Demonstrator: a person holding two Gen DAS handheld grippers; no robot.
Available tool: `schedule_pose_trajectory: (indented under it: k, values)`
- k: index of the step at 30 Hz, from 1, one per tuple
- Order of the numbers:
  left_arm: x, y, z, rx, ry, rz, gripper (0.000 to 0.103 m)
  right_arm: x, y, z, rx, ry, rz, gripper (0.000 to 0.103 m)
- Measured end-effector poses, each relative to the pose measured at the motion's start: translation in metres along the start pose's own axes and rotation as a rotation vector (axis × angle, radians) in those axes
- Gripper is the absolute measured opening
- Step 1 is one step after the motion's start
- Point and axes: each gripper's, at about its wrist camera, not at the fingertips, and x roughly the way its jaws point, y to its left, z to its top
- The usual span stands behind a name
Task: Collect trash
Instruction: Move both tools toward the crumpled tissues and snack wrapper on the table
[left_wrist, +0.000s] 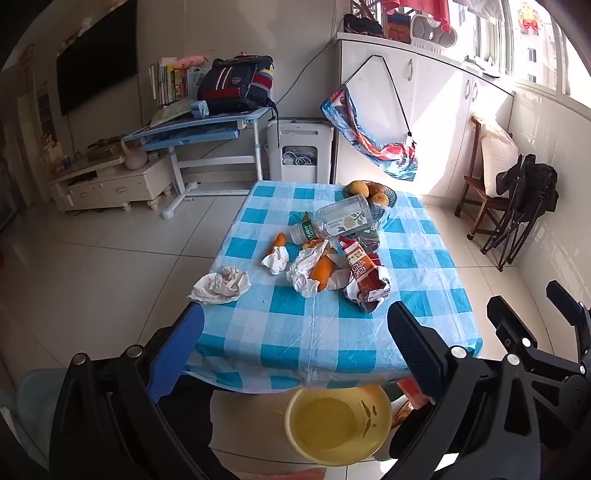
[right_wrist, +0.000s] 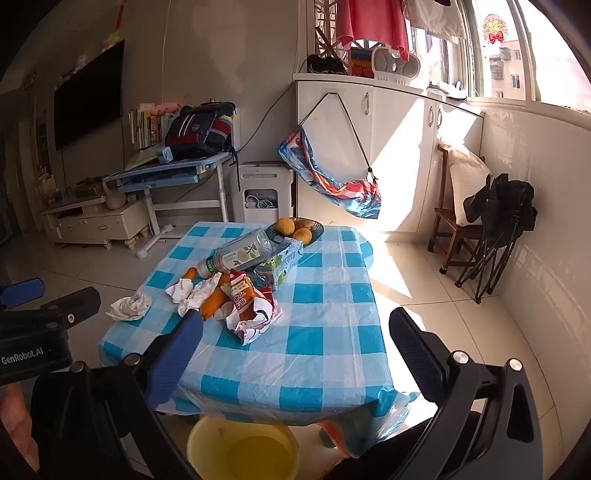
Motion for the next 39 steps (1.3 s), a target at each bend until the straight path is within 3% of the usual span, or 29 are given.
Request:
schedule_pose_trajectory:
  k: [12, 19, 39]
  values:
    - [0.003, 0.003, -0.004, 0.024, 0.003, 0.027, 0.096, 0.001, -0.001, -0.002, -0.005, -0.007, -0.005, 0.097]
    - [0.007, -0.009, -0.008, 0.068, 0.010, 0.079, 0.096, 0.003, -0.007, -0.003, 0.008, 0.003, -0.014, 0.097]
    - [0.044, -0.008, -0.004, 0.077, 0.034, 0.063, 0.096, 0.038, -0.008, 0.004, 0.000, 0.038, -0.011, 0.097]
